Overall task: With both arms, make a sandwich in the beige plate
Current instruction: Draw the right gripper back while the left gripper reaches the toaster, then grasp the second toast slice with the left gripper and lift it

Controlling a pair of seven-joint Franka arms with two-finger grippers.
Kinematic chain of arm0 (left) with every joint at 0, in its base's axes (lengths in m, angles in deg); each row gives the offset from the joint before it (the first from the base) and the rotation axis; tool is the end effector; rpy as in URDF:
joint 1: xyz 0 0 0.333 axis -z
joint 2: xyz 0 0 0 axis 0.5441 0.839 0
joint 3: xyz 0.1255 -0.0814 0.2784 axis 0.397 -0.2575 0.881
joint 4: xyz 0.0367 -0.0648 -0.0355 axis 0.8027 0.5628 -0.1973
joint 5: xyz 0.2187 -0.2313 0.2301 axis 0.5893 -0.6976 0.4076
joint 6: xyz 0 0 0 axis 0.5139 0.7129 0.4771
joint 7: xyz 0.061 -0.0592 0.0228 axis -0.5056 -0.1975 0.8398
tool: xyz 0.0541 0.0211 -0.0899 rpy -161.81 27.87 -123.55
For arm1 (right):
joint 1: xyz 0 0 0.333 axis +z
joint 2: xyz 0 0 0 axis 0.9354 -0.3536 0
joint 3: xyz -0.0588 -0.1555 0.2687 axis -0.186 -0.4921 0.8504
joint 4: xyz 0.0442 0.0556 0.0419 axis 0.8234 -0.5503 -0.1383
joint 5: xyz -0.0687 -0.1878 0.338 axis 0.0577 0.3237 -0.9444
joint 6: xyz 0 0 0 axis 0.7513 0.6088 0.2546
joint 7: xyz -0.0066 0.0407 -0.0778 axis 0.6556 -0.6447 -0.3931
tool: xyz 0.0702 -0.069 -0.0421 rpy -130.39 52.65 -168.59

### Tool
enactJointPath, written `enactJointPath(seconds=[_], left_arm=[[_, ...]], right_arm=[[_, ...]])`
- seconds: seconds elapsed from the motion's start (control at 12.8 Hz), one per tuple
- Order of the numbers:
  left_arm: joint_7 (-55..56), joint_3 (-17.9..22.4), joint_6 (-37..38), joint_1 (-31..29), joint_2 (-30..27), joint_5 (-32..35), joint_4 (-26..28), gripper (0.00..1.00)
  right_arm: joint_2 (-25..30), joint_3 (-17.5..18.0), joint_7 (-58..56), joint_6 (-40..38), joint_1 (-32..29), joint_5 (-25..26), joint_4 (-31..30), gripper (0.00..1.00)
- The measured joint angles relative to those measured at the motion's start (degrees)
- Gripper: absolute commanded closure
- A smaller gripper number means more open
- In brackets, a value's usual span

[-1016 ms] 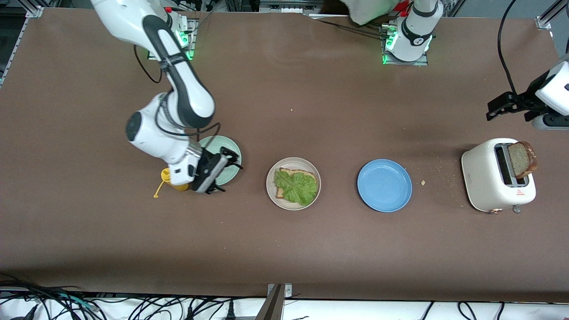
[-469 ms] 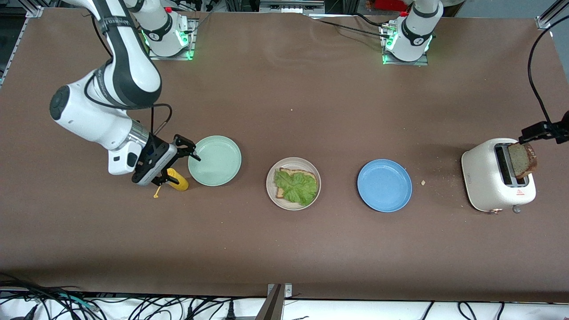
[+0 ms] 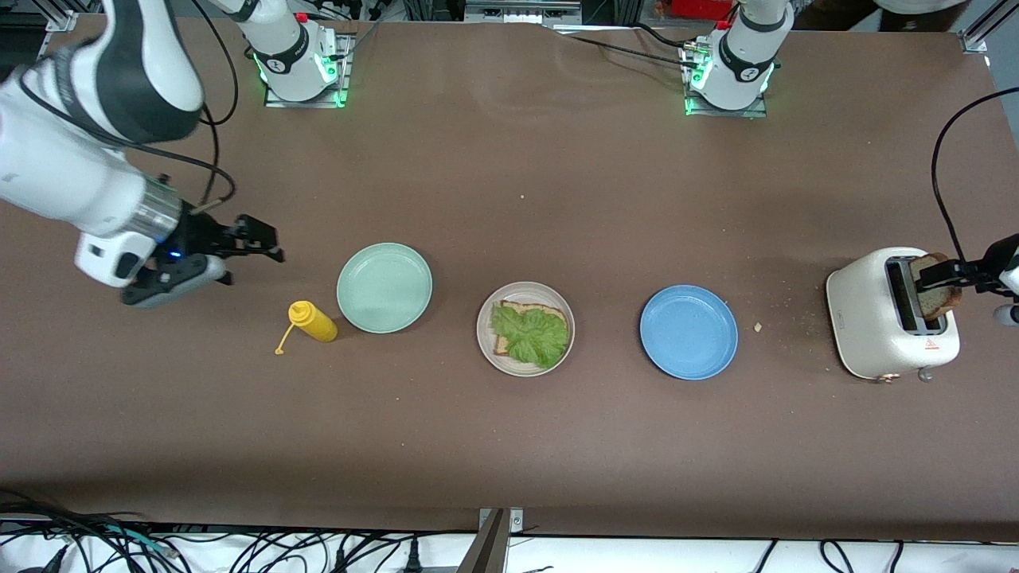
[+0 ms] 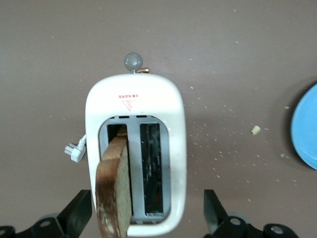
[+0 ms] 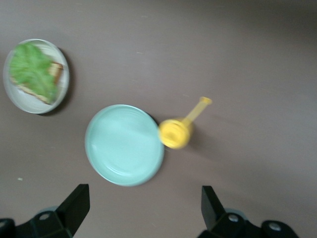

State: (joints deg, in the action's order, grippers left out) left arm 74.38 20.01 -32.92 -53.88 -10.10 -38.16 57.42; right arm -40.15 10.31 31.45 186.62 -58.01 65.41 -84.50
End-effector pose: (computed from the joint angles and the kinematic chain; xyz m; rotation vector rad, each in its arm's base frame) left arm 0.6141 0.1910 0.4102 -3.0859 -0.0161 0.0912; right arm 0.6059 0.0833 0.5029 -2.9486 -0.4720 -0.0697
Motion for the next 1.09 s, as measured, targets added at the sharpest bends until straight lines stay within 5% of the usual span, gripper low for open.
enactJointPath(seconds=[0.23, 0.31, 0.47, 1.09], left_arm=[[-0.03, 0.03, -1.27, -1.39, 1.06, 1.32, 0.78, 0.06], [-0.13, 0.04, -1.27, -2.09, 1.35, 1.32, 0.94, 0.3], [-0.12, 0.04, -0.57, -2.93, 2.03, 1.32, 1.78, 0.99], [0.3, -0.76, 5.62, -2.88, 1.61, 1.32, -0.41, 1.0]], right_arm=[[2.05, 0.03, 4.59, -10.6, -1.09, 9.98, 5.52, 0.0], [2.27, 0.04, 5.98, -13.05, -1.73, 11.38, 7.54, 0.0], [3.18, -0.01, 6.76, -14.78, -5.47, 12.58, 9.71, 0.0], [8.45, 4.31, 18.83, -22.52, -7.84, 12.47, 8.45, 0.0]])
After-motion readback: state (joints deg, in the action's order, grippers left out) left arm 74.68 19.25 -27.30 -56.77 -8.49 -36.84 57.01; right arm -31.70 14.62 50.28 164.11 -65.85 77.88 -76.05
